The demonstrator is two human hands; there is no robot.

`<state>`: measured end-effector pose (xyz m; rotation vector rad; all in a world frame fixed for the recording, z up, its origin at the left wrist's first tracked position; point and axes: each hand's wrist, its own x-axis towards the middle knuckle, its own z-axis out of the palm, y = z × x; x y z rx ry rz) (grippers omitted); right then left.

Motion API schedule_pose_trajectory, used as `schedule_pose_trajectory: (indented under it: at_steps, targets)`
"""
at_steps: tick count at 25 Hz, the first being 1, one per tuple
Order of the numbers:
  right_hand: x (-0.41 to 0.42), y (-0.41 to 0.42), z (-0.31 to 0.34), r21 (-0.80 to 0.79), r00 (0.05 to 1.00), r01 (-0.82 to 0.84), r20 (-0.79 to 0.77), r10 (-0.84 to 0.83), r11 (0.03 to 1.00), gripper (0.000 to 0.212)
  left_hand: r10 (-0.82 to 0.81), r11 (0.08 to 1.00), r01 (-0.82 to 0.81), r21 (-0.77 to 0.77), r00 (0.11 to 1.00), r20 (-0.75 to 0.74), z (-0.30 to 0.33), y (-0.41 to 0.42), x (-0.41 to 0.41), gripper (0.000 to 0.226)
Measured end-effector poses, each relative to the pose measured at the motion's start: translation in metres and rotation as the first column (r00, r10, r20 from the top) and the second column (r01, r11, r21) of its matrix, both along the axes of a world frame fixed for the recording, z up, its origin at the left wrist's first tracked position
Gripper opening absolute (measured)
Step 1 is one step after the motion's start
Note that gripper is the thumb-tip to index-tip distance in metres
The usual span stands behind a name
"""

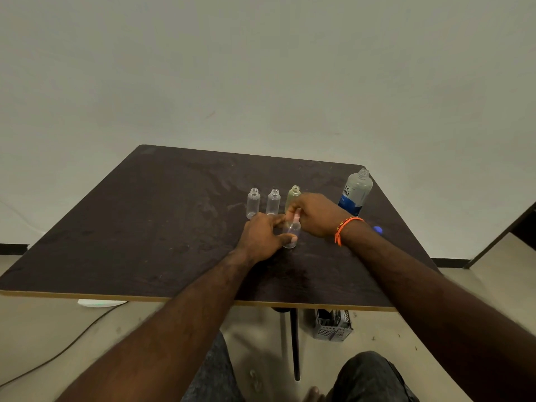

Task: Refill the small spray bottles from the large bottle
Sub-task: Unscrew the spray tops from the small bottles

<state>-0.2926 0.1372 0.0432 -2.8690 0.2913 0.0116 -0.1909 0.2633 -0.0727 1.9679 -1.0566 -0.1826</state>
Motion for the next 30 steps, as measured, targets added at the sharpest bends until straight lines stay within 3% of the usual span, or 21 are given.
schedule_pose_trajectory:
  at_steps: [4, 7, 10, 13, 15, 19, 22, 26, 30]
  targets:
    - [-0.005, -0.001, 0.0, 0.083, 0.991, 0.067, 0.109, -0.076, 0.994, 0.053, -0.008, 1.0, 0.008, 0.009, 1.0, 0.002, -0.003, 0.0, 0.002, 0.043]
    - [-0.003, -0.004, -0.007, 0.005, 0.98, 0.165, 0.11, -0.164, 0.986, 0.038, 0.001, 1.0, -0.001, 0.004, 1.0, 0.006, -0.004, 0.0, 0.001, 0.046]
    - [-0.002, -0.002, -0.008, -0.003, 0.987, 0.137, 0.09, -0.136, 0.991, 0.021, 0.0, 1.0, 0.0, 0.012, 1.0, 0.011, -0.004, 0.0, 0.001, 0.047]
    - [-0.003, 0.001, -0.006, 0.054, 0.998, 0.01, 0.053, -0.013, 0.998, 0.039, 0.001, 1.0, -0.001, 0.005, 1.0, 0.014, -0.004, 0.0, 0.001, 0.039]
    - [-0.003, 0.0, -0.009, 0.066, 0.994, 0.05, 0.09, -0.056, 0.997, 0.05, 0.0, 1.0, 0.0, 0.015, 1.0, 0.011, -0.004, 0.0, 0.0, 0.041]
    - [0.001, -0.006, -0.02, -0.029, 0.983, 0.162, 0.087, -0.159, 0.986, 0.037, 0.014, 1.0, -0.015, 0.02, 1.0, 0.019, -0.005, 0.0, 0.001, 0.046]
    - [0.0, -0.008, -0.017, -0.005, 0.973, 0.175, 0.151, -0.173, 0.984, 0.034, 0.015, 1.0, -0.015, 0.022, 0.999, 0.029, -0.005, 0.0, 0.001, 0.043]
    - [-0.013, -0.011, 0.012, -0.006, 0.884, 0.268, 0.4, -0.243, 0.963, 0.033, 0.032, 0.999, -0.032, 0.015, 0.999, 0.024, 0.001, 0.0, -0.005, 0.04]
    - [-0.036, -0.028, 0.033, 0.191, 0.684, 0.456, 0.55, -0.479, 0.869, 0.025, 0.049, 0.999, -0.05, 0.006, 0.998, 0.044, 0.002, 0.001, -0.008, 0.042]
